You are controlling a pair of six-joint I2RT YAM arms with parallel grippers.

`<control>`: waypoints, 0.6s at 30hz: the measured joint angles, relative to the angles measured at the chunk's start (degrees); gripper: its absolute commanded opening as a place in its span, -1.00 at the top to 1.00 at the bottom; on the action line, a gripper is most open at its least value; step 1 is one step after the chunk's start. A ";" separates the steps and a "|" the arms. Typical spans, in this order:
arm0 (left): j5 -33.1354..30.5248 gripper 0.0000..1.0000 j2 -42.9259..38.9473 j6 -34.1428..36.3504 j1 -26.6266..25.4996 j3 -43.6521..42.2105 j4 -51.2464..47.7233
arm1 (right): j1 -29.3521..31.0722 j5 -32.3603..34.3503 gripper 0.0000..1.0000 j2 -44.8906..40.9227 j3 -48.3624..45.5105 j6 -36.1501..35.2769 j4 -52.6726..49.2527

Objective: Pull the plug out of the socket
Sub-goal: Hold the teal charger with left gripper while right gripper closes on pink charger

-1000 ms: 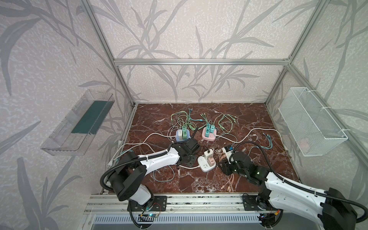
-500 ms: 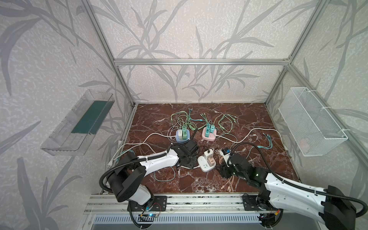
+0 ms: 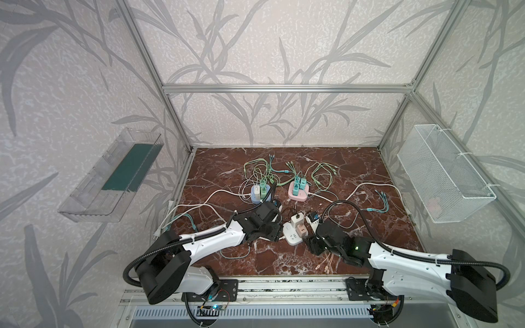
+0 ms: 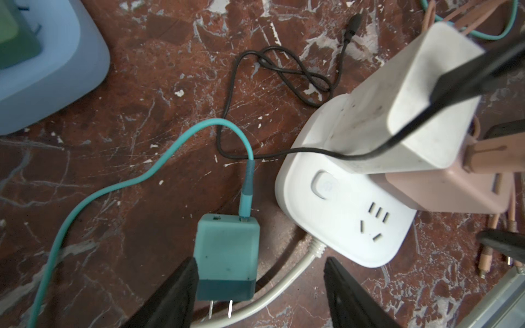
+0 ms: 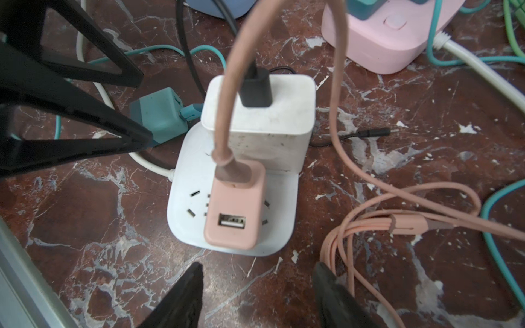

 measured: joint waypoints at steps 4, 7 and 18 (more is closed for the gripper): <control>0.22 -0.42 0.00 -0.02 -1.27 -0.28 1.46 | 0.59 1.55 -0.22 4.17 2.45 0.00 -0.02; 0.46 -0.42 0.31 -0.02 -1.97 -0.28 2.69 | 1.99 2.21 -0.15 6.47 4.28 0.04 -0.09; -0.87 -0.42 4.31 -0.11 -3.91 0.17 3.72 | 2.58 4.44 0.08 12.13 8.28 2.19 -2.38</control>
